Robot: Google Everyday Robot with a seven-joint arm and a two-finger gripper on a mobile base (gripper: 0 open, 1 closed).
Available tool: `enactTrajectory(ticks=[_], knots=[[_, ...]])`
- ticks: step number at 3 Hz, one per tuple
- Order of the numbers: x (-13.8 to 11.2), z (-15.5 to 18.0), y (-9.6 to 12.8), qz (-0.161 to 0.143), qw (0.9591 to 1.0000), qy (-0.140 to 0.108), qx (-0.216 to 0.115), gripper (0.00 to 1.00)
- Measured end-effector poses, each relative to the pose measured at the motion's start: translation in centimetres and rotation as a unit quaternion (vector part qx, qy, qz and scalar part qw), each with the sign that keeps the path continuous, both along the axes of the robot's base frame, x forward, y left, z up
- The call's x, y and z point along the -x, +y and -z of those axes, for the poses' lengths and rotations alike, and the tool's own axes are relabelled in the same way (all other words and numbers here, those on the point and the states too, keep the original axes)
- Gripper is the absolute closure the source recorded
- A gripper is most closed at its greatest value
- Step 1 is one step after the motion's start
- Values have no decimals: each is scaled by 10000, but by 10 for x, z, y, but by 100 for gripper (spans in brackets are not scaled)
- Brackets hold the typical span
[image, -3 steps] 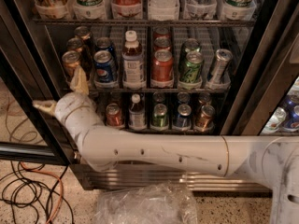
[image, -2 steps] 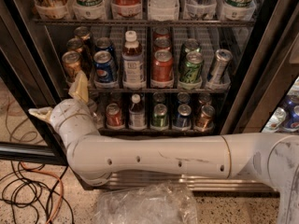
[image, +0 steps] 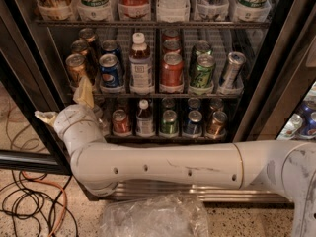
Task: Pick orange can from middle shelf of fridge
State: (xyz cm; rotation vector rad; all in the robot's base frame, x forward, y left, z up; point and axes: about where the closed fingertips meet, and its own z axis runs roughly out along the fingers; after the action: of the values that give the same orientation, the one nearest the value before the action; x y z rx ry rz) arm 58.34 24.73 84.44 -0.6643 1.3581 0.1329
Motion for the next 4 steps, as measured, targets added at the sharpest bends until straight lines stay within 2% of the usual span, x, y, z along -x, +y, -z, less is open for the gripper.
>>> enactTrajectory(ticks=[1, 2, 3, 4], knots=[[0, 0, 0, 0, 10000, 0, 0, 23], [-3, -2, 0, 38, 9999, -29, 114, 22], [-8, -9, -9, 248, 9995, -132, 110, 18], [-17, -19, -21, 467, 9985, -278, 117, 36]])
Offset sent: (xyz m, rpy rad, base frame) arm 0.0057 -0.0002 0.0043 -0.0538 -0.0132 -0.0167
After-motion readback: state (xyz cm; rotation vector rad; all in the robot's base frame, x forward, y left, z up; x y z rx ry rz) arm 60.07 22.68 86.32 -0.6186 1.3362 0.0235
